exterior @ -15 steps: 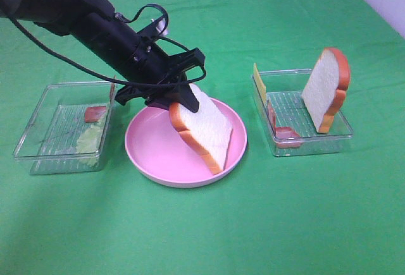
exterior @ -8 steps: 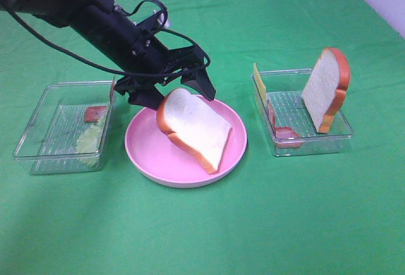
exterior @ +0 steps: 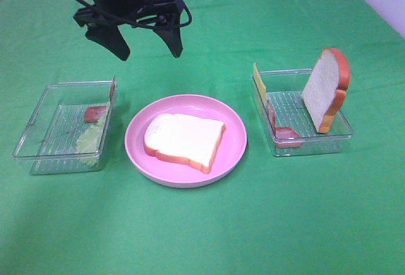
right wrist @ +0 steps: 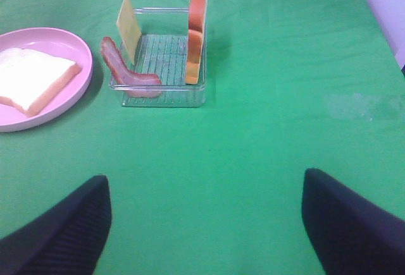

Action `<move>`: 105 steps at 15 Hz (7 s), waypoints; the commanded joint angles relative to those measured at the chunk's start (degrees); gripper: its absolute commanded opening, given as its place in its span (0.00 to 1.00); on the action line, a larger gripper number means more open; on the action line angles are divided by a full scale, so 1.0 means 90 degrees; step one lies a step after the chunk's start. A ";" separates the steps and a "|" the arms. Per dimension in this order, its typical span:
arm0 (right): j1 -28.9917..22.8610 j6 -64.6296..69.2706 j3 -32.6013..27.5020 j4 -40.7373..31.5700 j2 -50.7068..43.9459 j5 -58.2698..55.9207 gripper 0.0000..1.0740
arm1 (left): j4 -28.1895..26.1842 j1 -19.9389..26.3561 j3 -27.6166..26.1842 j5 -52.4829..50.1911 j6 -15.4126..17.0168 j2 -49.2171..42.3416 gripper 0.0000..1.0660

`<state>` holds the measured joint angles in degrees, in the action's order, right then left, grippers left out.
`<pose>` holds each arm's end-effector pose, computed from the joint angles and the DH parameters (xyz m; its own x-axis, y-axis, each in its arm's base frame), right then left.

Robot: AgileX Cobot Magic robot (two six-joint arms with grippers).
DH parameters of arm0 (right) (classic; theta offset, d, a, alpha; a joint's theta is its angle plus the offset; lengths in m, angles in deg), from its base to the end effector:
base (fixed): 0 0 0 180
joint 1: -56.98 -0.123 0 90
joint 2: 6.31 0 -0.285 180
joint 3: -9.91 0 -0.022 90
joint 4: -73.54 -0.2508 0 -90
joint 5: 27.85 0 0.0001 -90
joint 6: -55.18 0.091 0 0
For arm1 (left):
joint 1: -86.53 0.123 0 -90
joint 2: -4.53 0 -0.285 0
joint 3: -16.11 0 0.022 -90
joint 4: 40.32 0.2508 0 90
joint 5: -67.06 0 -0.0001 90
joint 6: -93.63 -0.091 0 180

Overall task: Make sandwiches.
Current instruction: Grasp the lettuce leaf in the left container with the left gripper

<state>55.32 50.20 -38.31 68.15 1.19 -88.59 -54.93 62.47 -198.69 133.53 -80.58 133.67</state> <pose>-0.0067 0.0073 0.2793 -0.4391 -0.0534 -0.8968 -0.1203 0.9927 -0.0002 0.4130 -0.2074 0.2637 -0.9360 0.2013 -0.2888 0.2841 0.9164 -0.2821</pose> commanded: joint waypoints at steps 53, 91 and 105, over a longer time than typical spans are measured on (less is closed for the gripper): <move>0.0032 -0.0076 0.0006 0.0019 -0.0051 0.0000 0.73 | 0.2285 0.0299 0.0363 0.0261 0.1865 0.0942 0.00; 0.0032 -0.0076 0.0006 0.0019 -0.0051 0.0000 0.73 | 0.1171 0.0274 0.2578 0.0522 0.1802 -0.0828 0.66; 0.0032 -0.0076 0.0006 0.0019 -0.0051 0.0000 0.73 | 0.1719 -0.0051 0.2667 -0.0573 0.2158 -0.0127 0.49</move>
<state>55.32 50.20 -38.31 68.15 1.19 -88.59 -39.91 62.24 -175.08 128.72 -61.73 132.35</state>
